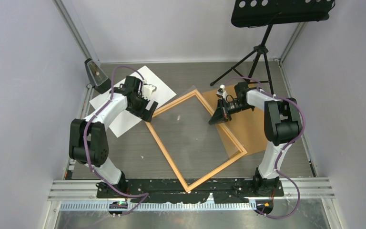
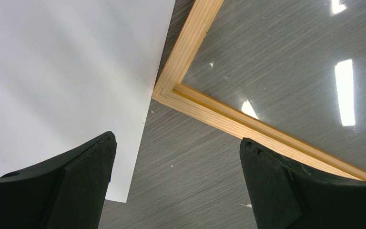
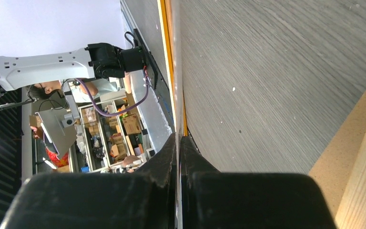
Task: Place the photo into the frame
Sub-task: Adjust the photo frame item on the photo frame.
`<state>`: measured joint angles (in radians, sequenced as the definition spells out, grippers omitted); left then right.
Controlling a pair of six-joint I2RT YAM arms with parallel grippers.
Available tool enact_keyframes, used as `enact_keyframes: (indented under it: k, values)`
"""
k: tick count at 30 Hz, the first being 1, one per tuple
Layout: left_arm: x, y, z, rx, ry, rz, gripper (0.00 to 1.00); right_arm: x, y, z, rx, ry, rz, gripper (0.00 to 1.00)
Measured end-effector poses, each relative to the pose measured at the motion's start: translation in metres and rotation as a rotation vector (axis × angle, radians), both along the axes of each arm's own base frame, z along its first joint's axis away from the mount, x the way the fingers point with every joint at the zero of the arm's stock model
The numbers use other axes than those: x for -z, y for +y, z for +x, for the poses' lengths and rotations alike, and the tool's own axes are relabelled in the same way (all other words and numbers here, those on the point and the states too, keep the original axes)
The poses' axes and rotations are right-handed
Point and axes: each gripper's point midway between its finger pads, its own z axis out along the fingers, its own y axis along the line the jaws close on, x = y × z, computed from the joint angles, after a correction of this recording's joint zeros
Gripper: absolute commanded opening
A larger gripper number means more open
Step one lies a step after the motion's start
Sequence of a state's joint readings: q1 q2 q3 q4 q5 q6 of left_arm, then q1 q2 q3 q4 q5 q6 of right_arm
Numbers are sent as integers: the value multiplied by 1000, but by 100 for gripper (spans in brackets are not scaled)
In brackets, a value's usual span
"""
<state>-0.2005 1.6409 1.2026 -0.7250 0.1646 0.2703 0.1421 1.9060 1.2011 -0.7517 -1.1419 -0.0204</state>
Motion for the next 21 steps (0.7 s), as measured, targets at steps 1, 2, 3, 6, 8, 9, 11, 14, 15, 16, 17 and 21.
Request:
enact_keyframes:
  k: [1, 2, 3, 6, 8, 9, 11, 14, 15, 16, 17, 21]
  values:
    - [0, 0, 0, 0, 0, 0, 99, 0, 0, 0, 0, 0, 0, 6]
    - [0, 0, 0, 0, 0, 0, 99, 0, 0, 0, -1, 0, -1, 6]
    - [0, 0, 0, 0, 0, 0, 99, 0, 0, 0, -1, 1, -1, 6]
    - [0, 0, 0, 0, -1, 0, 99, 0, 0, -1, -2, 0, -1, 6]
    - [-1, 0, 0, 0, -1, 0, 99, 0, 0, -1, -2, 0, -1, 6]
    - [-1, 0, 1, 0, -2, 0, 99, 0, 0, -1, -2, 0, -1, 6]
    - [-1, 0, 1, 0, -2, 0, 99, 0, 0, -1, -2, 0, -1, 6]
    - [-1, 0, 1, 0, -2, 0, 99, 0, 0, -1, -4, -4, -1, 6]
    - [-1, 0, 1, 0, -2, 0, 99, 0, 0, -1, -4, -4, -1, 6]
    - [-1, 0, 1, 0, -2, 0, 99, 0, 0, -1, -4, -5, -1, 6]
    - [-1, 0, 1, 0, -2, 0, 99, 1, 0, -1, -5, -7, -1, 6]
    - [-1, 0, 1, 0, -2, 0, 99, 2, -1, 0, -5, -12, -8, 6]
